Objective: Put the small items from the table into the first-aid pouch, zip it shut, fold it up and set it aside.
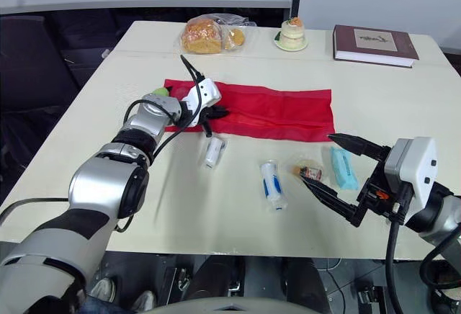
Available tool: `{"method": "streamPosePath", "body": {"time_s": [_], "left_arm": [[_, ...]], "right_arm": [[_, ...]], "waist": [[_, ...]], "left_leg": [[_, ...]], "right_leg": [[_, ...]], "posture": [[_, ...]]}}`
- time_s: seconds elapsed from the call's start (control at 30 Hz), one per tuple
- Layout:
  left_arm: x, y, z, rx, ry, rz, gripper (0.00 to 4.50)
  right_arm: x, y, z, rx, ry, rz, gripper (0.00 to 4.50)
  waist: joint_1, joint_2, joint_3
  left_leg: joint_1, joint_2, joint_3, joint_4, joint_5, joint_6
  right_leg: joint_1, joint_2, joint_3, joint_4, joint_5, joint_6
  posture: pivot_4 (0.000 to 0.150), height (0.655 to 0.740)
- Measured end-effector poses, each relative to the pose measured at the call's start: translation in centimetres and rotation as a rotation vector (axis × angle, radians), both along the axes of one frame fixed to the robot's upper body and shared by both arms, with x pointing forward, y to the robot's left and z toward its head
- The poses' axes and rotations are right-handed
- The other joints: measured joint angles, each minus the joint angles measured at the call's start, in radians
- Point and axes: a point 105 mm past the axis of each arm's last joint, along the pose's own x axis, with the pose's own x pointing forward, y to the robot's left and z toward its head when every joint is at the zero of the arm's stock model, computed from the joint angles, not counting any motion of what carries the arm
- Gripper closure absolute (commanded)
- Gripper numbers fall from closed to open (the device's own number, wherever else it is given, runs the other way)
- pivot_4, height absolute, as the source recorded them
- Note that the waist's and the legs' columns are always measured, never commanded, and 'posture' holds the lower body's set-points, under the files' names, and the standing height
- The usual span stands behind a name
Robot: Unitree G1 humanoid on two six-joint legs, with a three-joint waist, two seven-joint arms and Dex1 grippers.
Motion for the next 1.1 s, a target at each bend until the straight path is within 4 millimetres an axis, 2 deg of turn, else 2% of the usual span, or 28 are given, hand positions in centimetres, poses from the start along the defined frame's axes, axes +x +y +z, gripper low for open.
{"method": "streamPosePath", "body": {"time_s": [0.1, 0.17, 0.33, 0.4, 0.47, 0.83, 0.87, 0.97, 1.03, 1.1], "left_arm": [[-0.1, 1.0, 0.1, -0.01, 0.006, 0.013, 4.47], [-0.2, 2.1, 0.1, -0.012, 0.009, 0.035, 4.47], [-0.4, 2.5, -0.2, -0.017, 0.02, 0.041, 4.47], [-0.4, 2.5, -0.3, -0.016, 0.02, 0.04, 4.47], [-0.4, 2.3, -0.3, -0.018, 0.02, 0.034, 4.47], [-0.7, 1.7, -0.5, -0.029, 0.039, 0.005, 4.47], [-0.7, 1.7, -0.6, -0.029, 0.043, 0.002, 4.47], [-0.8, 1.9, -0.6, -0.028, 0.05, -0.001, 4.47], [-0.9, 1.4, -0.5, -0.032, 0.051, -0.025, 4.47], [-1.0, 1.5, -0.5, -0.037, 0.055, -0.03, 4.47]], "right_arm": [[-0.2, 0.0, -0.1, -0.021, 0.029, 0.056, 0.0], [0.0, -1.0, 0.8, -0.039, 0.019, 0.069, 0.0], [0.9, -1.8, 1.7, -0.069, -0.008, 0.067, 0.0], [1.3, -1.5, 1.5, -0.074, -0.004, 0.067, 0.0], [2.1, -0.8, 0.5, -0.101, 0.018, 0.056, 0.0], [6.6, 7.3, -3.1, -0.057, 0.048, 0.127, 0.0], [7.1, 9.5, -4.2, -0.087, 0.069, 0.166, 0.0], [8.5, 12.7, -5.0, -0.119, 0.076, 0.2, 0.0], [9.5, 15.5, -6.2, -0.209, 0.063, 0.241, 0.0], [9.9, 16.2, -7.1, -0.27, 0.05, 0.257, 0.0]], "waist": [[0.0, -0.001, 0.0], [0.0, -0.002, 0.0], [0.001, -0.003, 0.0], [0.001, -0.003, 0.0], [0.0, -0.003, 0.0], [-0.001, -0.006, 0.0], [-0.001, -0.006, 0.0], [-0.006, -0.006, 0.0], [-0.009, -0.006, 0.0], [-0.006, -0.006, 0.0]], "left_leg": [[0.0, 0.0, 0.0, 0.0, 0.0, 0.0], [0.0, 0.0, 0.0, 0.0, 0.0, 0.0], [0.0, 0.0, 0.0, 0.0, 0.0, 0.0], [0.0, 0.0, 0.0, 0.0, 0.0, 0.0], [0.0, 0.0, 0.0, 0.0, 0.0, 0.0], [0.0, 0.0, 0.0, 0.001, 0.0, 0.0], [-0.001, 0.0, 0.0, 0.001, 0.0, 0.0], [0.0, -0.001, 0.0, 0.001, 0.0, 0.0], [-0.001, -0.001, 0.0, 0.001, 0.0, 0.0], [-0.001, -0.001, -0.001, 0.001, 0.0, 0.0]], "right_leg": [[0.0, 0.0, 0.0, 0.0, 0.0, 0.0], [0.0, 0.0, 0.0, 0.0, 0.0, 0.0], [0.0, 0.0, 0.0, 0.0, 0.0, 0.0], [0.0, 0.0, 0.0, 0.0, 0.0, 0.0], [0.0, -0.001, 0.0, 0.0, 0.0, 0.0], [-0.001, -0.001, 0.0, 0.002, 0.0, 0.0], [-0.001, -0.001, 0.0, 0.002, 0.0, 0.0], [-0.001, 0.0, 0.0, 0.003, 0.0, 0.0], [-0.001, 0.0, -0.001, 0.003, 0.0, 0.0], [-0.001, -0.001, -0.002, 0.002, 0.0, 0.0]], "posture": [[0.15, 0.7289], [0.15, 0.7289], [0.15, 0.7289], [0.15, 0.7289], [0.15, 0.7289], [0.15, 0.7289], [0.15, 0.7289], [0.15, 0.7289], [0.15, 0.7289], [0.15, 0.7289]]}}
